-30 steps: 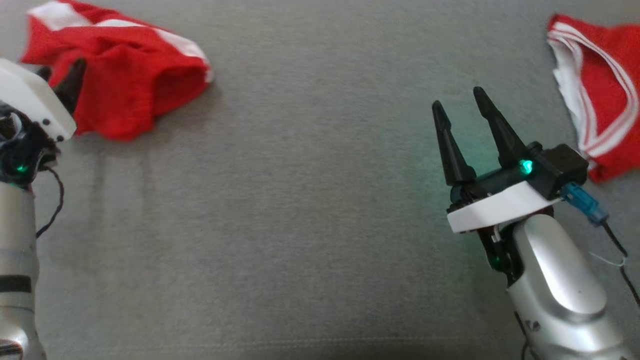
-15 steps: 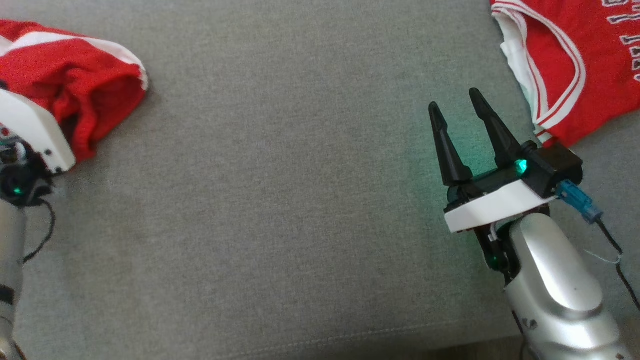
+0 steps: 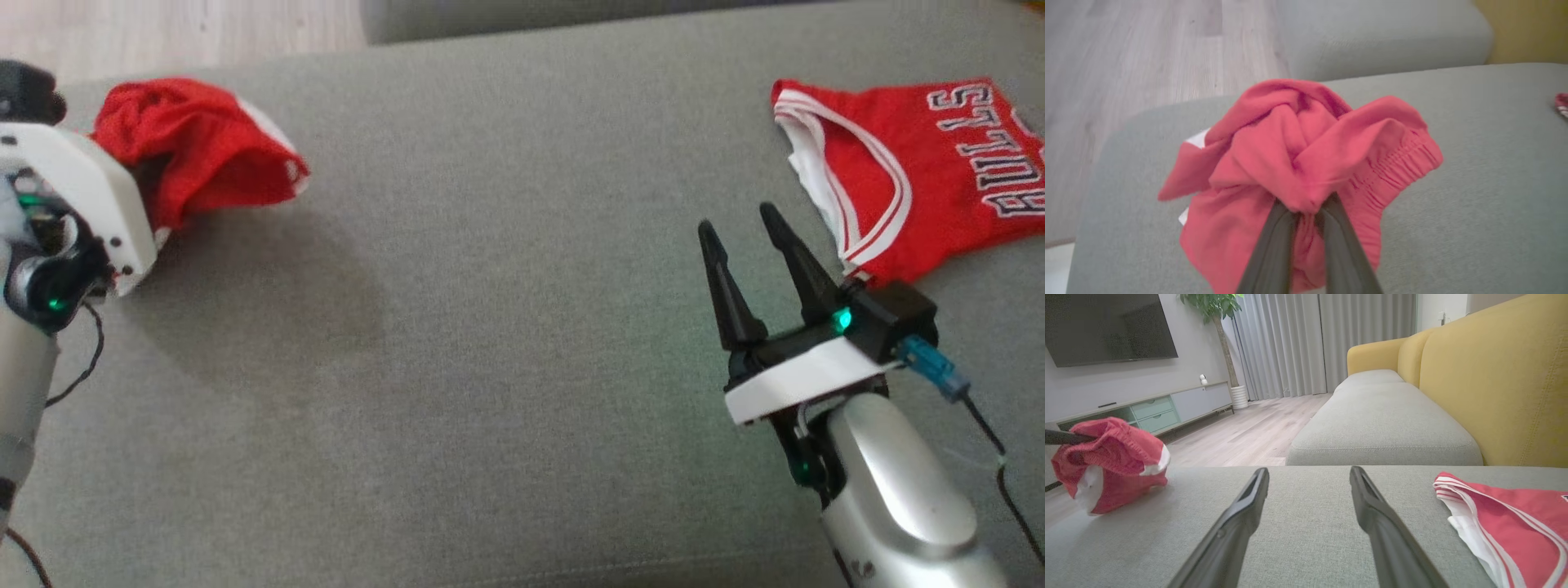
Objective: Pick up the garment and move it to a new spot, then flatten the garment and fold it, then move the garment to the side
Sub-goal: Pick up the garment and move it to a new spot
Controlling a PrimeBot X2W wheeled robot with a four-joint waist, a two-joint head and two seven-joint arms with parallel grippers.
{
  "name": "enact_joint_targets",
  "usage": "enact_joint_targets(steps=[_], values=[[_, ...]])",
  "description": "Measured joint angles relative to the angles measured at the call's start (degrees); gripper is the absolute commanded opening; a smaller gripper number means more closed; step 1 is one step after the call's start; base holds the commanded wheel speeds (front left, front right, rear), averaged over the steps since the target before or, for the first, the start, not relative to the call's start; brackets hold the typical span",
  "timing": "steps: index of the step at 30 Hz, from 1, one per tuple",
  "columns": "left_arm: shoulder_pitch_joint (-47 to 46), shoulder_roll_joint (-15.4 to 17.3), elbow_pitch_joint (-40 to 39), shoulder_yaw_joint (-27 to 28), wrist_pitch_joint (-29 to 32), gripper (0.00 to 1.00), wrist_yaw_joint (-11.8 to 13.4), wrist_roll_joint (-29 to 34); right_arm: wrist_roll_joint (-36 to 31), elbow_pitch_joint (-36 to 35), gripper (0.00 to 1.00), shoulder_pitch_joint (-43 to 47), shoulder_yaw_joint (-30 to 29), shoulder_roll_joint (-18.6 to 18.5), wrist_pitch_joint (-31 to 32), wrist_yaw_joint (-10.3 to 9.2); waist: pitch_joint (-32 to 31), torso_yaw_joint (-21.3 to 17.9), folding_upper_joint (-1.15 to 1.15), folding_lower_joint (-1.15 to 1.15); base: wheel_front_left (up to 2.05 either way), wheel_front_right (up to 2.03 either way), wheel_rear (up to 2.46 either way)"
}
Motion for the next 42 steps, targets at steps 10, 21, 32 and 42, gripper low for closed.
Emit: enact_joint_targets(steps=[10, 21, 32, 42], values=[[2.5, 0.3, -18.1, -2.3, -1.0, 0.00, 0.9, -3.0, 0.4, 0.0, 1.00, 1.6, -0.9, 0.3, 0.0, 0.00, -4.4, -2.5, 0.00, 0.00, 0.00, 0.00, 0.00], [9.7, -6.5, -30.2, -5.9, -7.2, 0.00, 6.6, -0.8, 0.4, -1.6, 1.00, 2.8, -1.5, 0.4, 0.0, 0.00, -4.2, -9.3, 0.00, 0.00, 0.00, 0.00, 0.00], [12.6, -19.3, -3.2, -11.8, -23.9, 0.51, 3.9, 3.8, 0.4, -1.5, 1.00, 2.7, -0.1, 1.1, 0.0, 0.00, -1.5, -13.2, 0.00, 0.00, 0.00, 0.00, 0.00], [6.8, -22.7, 8.1, -14.4, -29.7, 1.00, 0.8, 4.2, 0.4, -1.1, 1.00, 2.7, -1.7, 0.8, 0.0, 0.00, -1.7, -10.0, 0.00, 0.00, 0.00, 0.00, 0.00]])
